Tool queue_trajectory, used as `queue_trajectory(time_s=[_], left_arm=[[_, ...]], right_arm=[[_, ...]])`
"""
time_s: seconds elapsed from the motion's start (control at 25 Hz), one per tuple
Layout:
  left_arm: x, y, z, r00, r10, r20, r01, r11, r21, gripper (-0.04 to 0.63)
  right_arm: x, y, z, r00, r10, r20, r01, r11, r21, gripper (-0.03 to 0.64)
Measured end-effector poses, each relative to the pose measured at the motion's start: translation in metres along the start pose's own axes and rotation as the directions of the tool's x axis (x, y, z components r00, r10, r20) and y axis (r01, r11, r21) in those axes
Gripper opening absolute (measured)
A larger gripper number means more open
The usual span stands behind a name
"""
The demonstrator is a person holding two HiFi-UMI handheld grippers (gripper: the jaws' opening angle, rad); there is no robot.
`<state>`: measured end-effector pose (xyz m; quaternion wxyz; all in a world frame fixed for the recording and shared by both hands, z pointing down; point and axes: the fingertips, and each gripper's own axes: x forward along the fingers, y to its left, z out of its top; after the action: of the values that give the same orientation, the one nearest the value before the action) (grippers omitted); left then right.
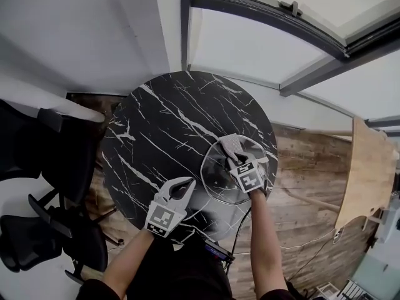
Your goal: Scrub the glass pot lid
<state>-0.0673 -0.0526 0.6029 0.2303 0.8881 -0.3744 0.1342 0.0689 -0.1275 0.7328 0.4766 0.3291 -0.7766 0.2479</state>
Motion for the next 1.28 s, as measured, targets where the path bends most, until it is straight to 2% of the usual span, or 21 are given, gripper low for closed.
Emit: queue_trajectory(time_s=[0.12,0.28,0.52,0.64,0.76,1.04,1.28], left_arm=[[-0.005,0.0,0.0,1.0,0.0,0.002,0.0,1.0,-0.003,0.002],[-0.01,0.002,-0.001,1.0,0.004,0.006,-0.004,1.0,0.0,0.002],[-0.018,0.006,-0.002,1.0,0.015,0.012,-0.015,1.0,-0.005,0.002],[-0.02,0.003,-0.003,1.0,0.014,0.012,-0.014,1.0,-0.003,0.002],[-0.023,0.0,-0.006,1.0,0.014,0.009,-0.014,1.0,0.001,0.002],[-0.022,-0.01,-0.01,1.0,0.008,0.003,-0.008,1.0,0.005,0.002],[-0.015,-0.019,-0.011,1.0,0.003,0.002,-0.003,1.0,0.003,0.002]], right_arm=[[-0.002,0.018,0.003,0.999,0.009,-0.035,-0.01,0.999,-0.041,0.08],[0.003,0.037,-0.003,0.998,-0.032,-0.062,0.022,0.988,-0.154,0.08],[0.006,0.074,-0.011,0.997,-0.033,-0.064,0.016,0.969,-0.246,0.08],[0.007,0.088,-0.021,0.996,-0.055,-0.064,0.031,0.944,-0.33,0.08],[0.008,0.097,-0.035,0.991,-0.111,-0.078,0.065,0.893,-0.445,0.08],[0.001,0.121,-0.06,0.996,-0.071,-0.058,0.036,0.886,-0.462,0.08],[0.0,0.146,-0.083,0.997,-0.004,-0.073,-0.032,0.873,-0.486,0.081]])
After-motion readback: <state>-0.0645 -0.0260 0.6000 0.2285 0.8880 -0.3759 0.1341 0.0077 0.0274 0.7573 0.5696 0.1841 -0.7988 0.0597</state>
